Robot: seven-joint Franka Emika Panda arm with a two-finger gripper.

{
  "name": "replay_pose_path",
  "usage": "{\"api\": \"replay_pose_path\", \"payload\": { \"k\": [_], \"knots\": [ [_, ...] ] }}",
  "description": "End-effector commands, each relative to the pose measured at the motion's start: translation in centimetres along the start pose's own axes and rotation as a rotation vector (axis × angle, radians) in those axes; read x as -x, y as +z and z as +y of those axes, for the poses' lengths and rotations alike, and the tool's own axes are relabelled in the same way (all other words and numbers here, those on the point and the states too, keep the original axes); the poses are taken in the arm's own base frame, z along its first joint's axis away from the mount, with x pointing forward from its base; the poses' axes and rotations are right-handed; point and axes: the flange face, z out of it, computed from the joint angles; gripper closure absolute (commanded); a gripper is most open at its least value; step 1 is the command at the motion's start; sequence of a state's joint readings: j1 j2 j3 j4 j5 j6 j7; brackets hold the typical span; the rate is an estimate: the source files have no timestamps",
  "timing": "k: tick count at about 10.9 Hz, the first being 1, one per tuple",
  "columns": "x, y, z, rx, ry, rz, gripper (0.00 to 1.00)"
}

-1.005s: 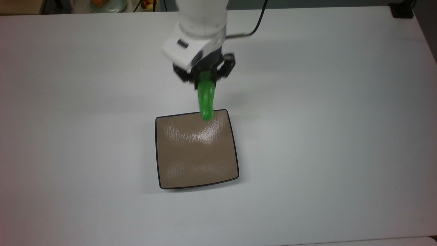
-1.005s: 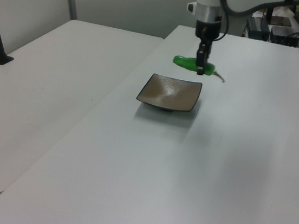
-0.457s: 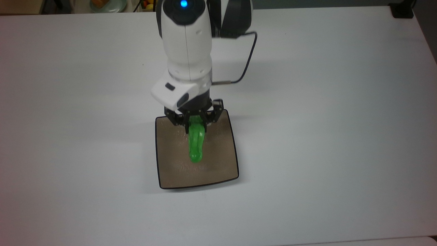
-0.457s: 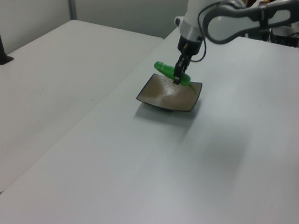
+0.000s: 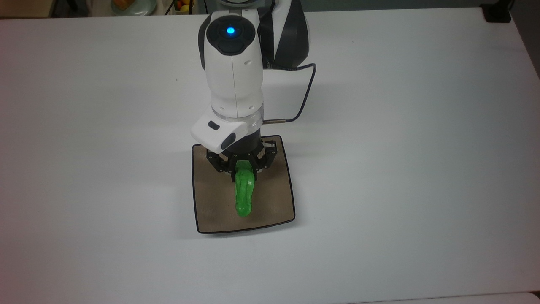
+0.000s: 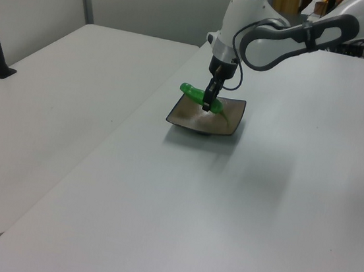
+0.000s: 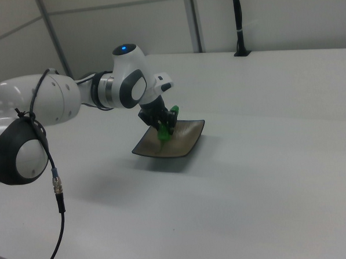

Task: Chili peppers are placed on a ceramic plate
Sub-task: 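Lower the chili pepper onto the plate and open the gripper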

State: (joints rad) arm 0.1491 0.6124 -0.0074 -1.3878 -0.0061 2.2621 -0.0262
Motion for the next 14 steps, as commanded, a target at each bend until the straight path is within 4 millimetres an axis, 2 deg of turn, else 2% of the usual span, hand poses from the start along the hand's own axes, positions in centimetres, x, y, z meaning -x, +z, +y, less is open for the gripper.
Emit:
{"api": "replay_pose_path", "payload": {
  "k": [1, 6, 8, 10, 11, 12, 14],
  "knots": [
    [-0.6, 1.2, -0.6, -0.016, 0.018, 0.025, 0.93],
    [-0.3, 2.6, -0.5, -0.015, 0.02, 0.021, 0.85],
    [-0.5, 2.6, -0.5, -0.014, 0.022, 0.05, 0.75],
    [-0.6, 2.6, -0.5, -0.015, 0.023, 0.058, 0.55],
    [-0.6, 2.6, -0.5, -0.014, 0.02, 0.058, 0.32],
    [-0.6, 2.6, -0.6, -0.015, 0.019, 0.056, 0.04],
    [-0.6, 2.1, -0.6, -0.012, 0.015, 0.059, 0.0]
  ]
}}
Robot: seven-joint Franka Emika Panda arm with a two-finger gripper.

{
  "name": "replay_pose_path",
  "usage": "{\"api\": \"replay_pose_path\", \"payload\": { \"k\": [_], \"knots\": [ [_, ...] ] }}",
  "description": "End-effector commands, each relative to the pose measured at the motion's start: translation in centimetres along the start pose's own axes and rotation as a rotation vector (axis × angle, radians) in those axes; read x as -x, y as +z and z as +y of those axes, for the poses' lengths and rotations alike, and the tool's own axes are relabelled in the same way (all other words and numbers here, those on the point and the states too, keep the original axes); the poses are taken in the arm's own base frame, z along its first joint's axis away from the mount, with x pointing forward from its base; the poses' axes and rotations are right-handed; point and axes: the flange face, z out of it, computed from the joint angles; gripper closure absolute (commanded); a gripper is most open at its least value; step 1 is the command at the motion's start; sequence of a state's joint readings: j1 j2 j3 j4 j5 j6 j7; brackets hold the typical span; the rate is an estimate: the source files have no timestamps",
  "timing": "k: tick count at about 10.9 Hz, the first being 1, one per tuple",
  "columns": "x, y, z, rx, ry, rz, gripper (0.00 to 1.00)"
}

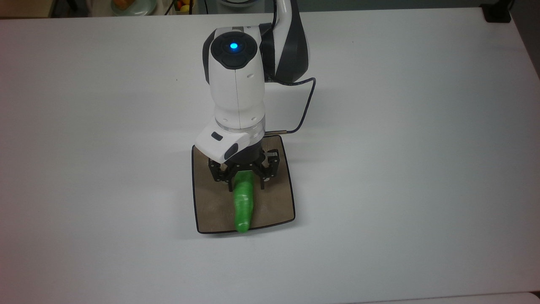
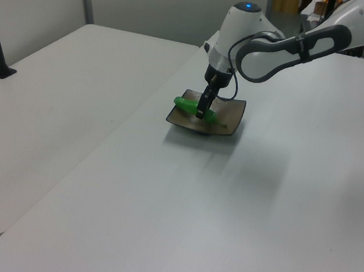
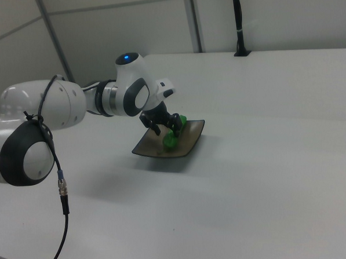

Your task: Chili peppers are placed on a ceramic plate

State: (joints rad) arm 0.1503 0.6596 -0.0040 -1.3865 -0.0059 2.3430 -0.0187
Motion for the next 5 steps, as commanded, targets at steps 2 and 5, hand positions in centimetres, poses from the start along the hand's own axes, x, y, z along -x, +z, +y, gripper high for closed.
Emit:
{"api": "replay_pose_path", "payload": {
  "k": [2, 5],
  "knots": [
    [-0.9, -4.3, -0.4, -0.007, 0.007, 0.05, 0.0],
    [0.6, -14.0, 0.0, -0.009, 0.011, -0.034, 0.0]
  ]
}}
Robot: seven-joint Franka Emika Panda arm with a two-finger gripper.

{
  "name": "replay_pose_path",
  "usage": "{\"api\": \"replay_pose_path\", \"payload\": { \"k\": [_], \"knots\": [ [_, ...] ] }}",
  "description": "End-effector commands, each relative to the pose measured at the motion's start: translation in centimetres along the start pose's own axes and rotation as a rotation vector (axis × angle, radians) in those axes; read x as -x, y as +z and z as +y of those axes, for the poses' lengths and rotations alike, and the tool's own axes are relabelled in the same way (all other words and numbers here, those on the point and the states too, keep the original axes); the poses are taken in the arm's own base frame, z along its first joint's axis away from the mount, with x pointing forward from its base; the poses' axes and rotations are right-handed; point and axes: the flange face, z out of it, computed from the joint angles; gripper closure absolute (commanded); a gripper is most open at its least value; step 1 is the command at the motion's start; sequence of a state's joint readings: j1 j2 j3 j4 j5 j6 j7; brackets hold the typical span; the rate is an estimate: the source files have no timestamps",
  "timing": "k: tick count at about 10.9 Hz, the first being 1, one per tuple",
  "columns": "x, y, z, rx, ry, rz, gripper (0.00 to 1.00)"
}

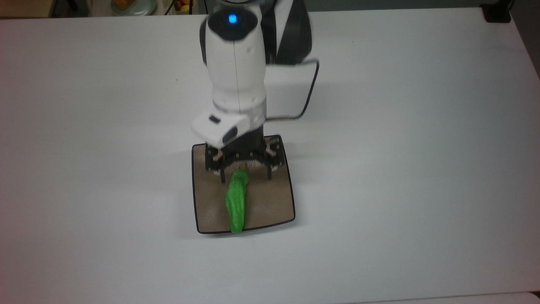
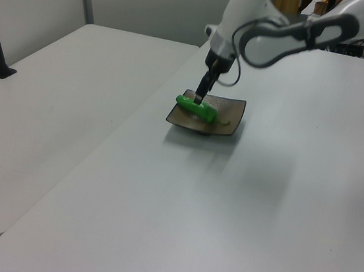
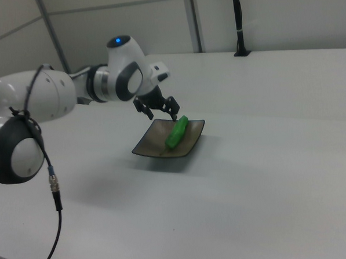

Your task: Chili peppers are placed on a ceramic plate

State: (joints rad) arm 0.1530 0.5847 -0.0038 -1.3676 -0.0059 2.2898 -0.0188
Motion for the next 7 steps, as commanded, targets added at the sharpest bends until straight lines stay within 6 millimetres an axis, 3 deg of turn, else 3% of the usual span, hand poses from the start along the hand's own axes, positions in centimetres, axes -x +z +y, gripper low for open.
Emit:
{"api": "replay_pose_path", "payload": {
  "k": [1, 4, 7],
  "knots": [
    [2.5, -12.2, 0.3, -0.009, 0.016, -0.124, 0.0],
    [7.3, -22.7, -0.1, -0.023, 0.016, -0.314, 0.0],
    [12.9, -27.9, -1.4, -0.026, 0.021, -0.388, 0.0]
  ]
}}
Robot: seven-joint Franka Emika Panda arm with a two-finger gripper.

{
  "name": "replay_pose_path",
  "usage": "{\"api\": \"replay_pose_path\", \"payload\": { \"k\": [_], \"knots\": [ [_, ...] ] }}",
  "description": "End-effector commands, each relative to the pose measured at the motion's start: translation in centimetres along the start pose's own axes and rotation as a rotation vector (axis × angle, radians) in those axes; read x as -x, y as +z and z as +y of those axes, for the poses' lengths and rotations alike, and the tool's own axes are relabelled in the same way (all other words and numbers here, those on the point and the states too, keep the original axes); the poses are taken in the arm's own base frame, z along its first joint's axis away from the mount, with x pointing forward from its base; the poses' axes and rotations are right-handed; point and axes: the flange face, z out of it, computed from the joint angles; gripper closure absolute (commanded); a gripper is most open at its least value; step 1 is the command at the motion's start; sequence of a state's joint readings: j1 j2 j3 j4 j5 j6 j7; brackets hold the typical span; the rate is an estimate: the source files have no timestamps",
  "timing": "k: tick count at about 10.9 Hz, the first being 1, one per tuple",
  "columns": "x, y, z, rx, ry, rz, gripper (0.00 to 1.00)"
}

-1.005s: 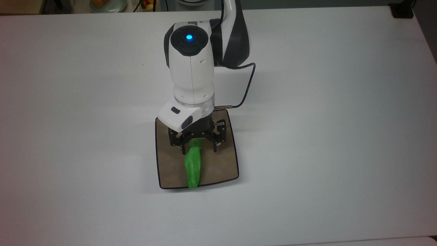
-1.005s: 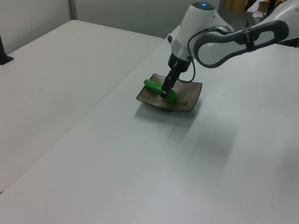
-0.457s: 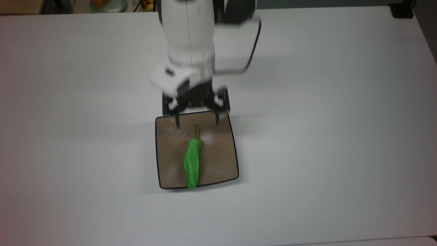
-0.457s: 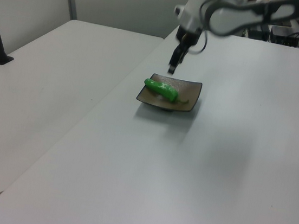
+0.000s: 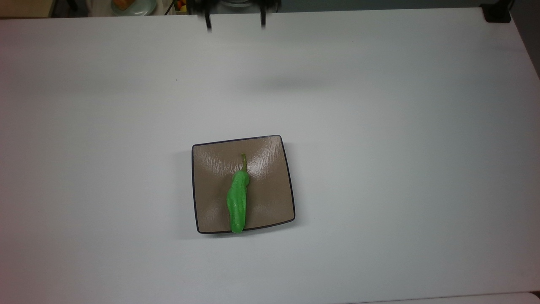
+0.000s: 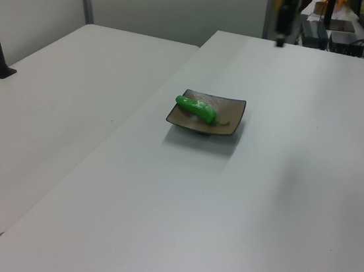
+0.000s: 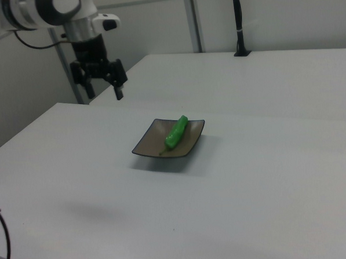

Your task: Chili peppers are placed on a ceramic plate

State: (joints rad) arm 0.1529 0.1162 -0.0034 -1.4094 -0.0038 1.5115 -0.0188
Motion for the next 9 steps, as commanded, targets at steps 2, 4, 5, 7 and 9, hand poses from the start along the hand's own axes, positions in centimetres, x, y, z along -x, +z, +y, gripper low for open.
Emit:
{"api": "replay_pose_path", "payload": {
  "k": [2, 4, 5, 7, 9],
  "knots": [
    [7.2, 0.4, -2.3, -0.02, 0.008, -0.044, 0.0],
    [6.2, 0.9, -2.4, -0.026, -0.002, 0.001, 0.0],
    [5.0, 1.3, -2.2, -0.049, 0.003, 0.045, 0.0],
    [3.2, 2.8, -2.2, -0.067, -0.001, 0.061, 0.0],
    [3.1, 2.3, -2.2, -0.066, 0.002, 0.073, 0.0]
  ]
}}
